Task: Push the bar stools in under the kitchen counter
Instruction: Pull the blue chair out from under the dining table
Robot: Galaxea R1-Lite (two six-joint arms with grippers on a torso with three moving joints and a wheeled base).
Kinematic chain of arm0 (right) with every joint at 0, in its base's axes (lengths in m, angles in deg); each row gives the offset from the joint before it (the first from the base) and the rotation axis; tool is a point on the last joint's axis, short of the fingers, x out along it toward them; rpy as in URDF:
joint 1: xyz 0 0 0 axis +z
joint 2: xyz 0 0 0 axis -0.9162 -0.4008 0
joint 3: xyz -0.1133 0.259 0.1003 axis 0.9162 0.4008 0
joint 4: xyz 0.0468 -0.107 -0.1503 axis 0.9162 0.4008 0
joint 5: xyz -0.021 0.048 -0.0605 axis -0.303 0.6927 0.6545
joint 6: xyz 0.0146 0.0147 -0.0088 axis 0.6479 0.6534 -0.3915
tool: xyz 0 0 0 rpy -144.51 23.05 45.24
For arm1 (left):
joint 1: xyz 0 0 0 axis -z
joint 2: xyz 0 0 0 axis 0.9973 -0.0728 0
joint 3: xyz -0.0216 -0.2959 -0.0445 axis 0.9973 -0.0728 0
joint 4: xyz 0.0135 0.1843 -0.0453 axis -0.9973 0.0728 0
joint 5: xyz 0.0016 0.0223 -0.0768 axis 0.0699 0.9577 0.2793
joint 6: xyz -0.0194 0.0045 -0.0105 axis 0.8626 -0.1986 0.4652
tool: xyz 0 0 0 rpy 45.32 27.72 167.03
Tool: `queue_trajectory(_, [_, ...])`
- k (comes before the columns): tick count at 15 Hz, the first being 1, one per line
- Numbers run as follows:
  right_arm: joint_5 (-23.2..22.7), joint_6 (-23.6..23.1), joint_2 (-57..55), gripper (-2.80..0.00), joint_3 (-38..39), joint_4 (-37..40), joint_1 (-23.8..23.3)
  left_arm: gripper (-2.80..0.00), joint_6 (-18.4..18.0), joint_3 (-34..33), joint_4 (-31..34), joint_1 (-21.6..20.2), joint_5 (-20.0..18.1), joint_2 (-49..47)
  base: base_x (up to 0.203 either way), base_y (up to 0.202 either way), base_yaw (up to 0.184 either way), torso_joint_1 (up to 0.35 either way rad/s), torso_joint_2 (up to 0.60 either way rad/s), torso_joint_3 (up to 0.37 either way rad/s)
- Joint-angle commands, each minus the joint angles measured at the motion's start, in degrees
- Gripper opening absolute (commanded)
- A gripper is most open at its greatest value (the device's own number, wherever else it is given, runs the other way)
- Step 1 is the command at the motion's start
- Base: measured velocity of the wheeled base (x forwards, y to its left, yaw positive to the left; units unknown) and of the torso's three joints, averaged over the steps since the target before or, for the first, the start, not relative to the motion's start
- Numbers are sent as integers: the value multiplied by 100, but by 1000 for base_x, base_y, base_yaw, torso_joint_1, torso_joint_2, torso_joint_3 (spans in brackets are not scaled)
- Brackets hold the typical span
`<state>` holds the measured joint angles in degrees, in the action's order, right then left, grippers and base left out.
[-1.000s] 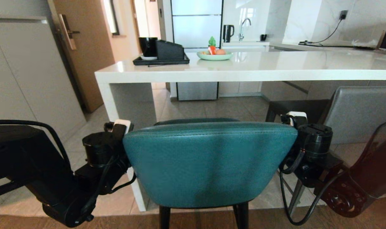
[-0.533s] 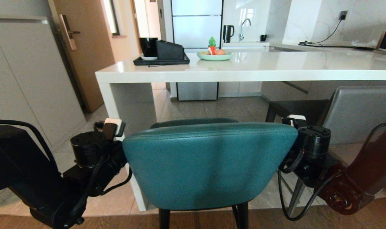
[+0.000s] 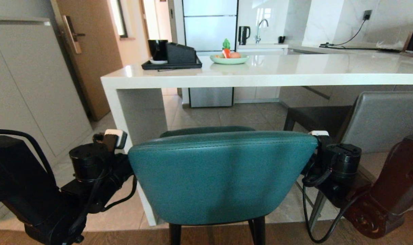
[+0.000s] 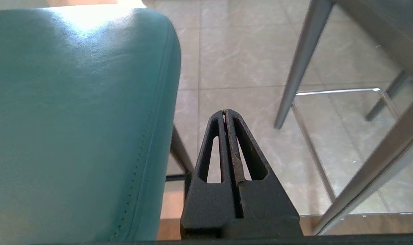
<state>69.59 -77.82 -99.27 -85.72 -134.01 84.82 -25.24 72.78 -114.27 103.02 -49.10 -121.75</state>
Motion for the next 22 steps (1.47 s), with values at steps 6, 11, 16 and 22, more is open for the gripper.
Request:
queue_trajectory(6, [699,-17,238,-280,899,-526,1520,-280,229,-93,-52,277,53,-404,0,0,0,0,0,0])
queue_trajectory(11, [803,27,184,-280,905,-618,1295,-280,244,-558,-52,349,29,76,0,0,0,0,0,0])
queue_trajectory(16, [803,21,-108,-280,777,-793,887,-280,234,-921,-59,474,82,415,0,0,0,0,0,0])
queue_trajectory(22, [803,21,-83,-280,759,-803,889,-280,305,-963,-61,512,115,260,0,0,0,0,0,0])
